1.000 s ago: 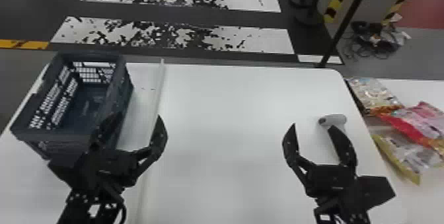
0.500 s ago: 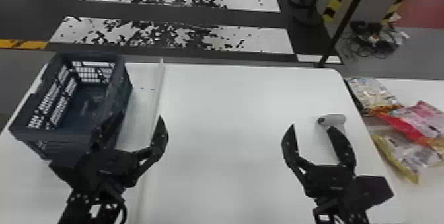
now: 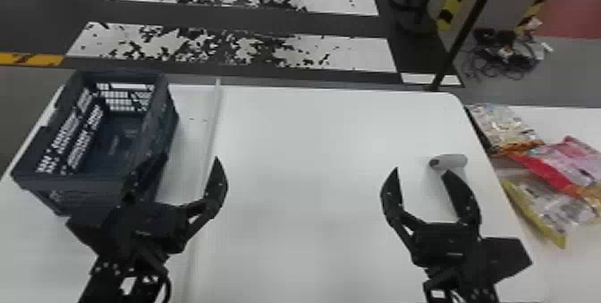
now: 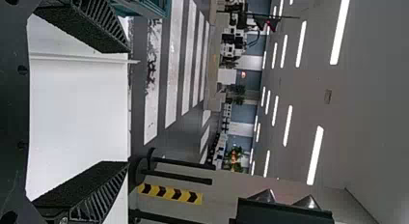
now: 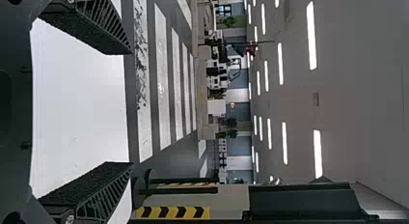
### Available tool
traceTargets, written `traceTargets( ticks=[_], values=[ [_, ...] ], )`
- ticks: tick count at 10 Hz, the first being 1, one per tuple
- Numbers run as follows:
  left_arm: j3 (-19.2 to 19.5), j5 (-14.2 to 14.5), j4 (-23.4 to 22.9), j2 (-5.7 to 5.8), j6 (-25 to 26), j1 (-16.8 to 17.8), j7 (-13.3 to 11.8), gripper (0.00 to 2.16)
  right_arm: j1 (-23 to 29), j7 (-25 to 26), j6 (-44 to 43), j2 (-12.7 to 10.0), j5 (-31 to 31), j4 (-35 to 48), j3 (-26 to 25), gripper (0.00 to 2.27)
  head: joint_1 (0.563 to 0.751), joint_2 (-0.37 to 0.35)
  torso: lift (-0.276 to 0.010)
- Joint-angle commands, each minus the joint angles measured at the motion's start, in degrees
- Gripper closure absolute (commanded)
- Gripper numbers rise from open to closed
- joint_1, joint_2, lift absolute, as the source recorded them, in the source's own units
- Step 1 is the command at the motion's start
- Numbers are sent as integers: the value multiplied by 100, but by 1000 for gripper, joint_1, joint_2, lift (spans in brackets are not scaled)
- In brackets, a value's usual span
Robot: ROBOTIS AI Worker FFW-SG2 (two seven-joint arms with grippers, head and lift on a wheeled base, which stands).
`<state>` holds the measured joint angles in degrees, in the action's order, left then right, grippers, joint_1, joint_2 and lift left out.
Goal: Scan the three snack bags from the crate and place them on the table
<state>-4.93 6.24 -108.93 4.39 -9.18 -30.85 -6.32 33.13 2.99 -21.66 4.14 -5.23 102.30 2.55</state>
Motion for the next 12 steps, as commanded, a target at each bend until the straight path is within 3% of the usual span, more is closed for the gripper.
traceTargets(
  ticks=[1,12],
  values=[
    [-8,-9,-6,-8,0,0,0,39,0,0,0,-1,-4,0,0,66,695,-88,-62],
    [-8,-9,29,-8,35,9,8,39,0,0,0,-1,5,-26,18,70,695,-86,-62]
  ],
)
